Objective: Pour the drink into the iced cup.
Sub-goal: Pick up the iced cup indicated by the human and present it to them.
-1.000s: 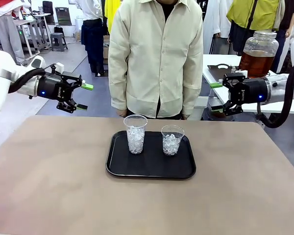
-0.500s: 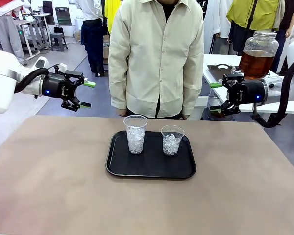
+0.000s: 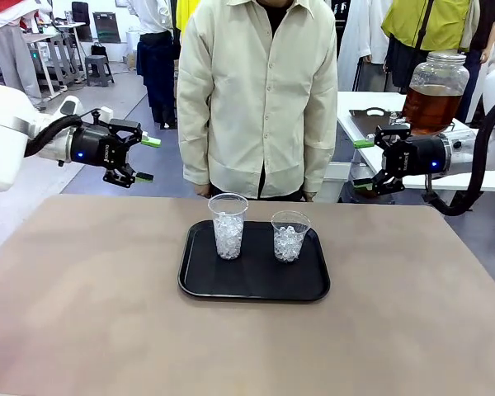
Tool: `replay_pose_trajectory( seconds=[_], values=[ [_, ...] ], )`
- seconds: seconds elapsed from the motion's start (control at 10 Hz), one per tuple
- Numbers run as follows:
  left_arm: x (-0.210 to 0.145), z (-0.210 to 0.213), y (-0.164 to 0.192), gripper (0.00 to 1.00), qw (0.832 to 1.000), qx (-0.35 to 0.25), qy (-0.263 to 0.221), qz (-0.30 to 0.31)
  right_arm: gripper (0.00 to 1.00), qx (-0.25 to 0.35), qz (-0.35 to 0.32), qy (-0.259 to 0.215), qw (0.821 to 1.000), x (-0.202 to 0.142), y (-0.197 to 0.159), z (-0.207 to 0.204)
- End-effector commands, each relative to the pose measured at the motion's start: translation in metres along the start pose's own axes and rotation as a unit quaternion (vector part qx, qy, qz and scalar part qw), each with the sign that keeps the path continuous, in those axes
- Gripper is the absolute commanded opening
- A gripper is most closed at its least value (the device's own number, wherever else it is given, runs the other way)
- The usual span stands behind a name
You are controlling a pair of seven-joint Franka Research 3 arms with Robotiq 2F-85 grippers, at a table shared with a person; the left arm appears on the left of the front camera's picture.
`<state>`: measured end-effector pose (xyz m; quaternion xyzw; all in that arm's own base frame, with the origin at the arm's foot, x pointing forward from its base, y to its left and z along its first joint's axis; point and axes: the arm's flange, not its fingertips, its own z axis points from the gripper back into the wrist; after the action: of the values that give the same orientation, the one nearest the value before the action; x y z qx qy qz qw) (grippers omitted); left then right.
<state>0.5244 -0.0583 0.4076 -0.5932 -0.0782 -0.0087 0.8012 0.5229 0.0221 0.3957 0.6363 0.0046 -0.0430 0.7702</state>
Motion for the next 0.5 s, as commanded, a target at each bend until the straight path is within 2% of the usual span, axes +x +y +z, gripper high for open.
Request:
replay_pose_trajectory(
  seconds=[0.0,0.4],
  values=[
    [0.0001,0.0009,-0.0005,1.0,1.0,-0.001,0.0,-0.002,1.0,0.0,0.001,-0.001,1.0,0.0002,0.0007,0.0],
    [0.0001,0.0009,-0.0005,1.0,1.0,-0.001,0.0,-0.002,1.0,0.0,0.001,-0.001,1.0,0.0002,0.0007,0.0]
  ],
)
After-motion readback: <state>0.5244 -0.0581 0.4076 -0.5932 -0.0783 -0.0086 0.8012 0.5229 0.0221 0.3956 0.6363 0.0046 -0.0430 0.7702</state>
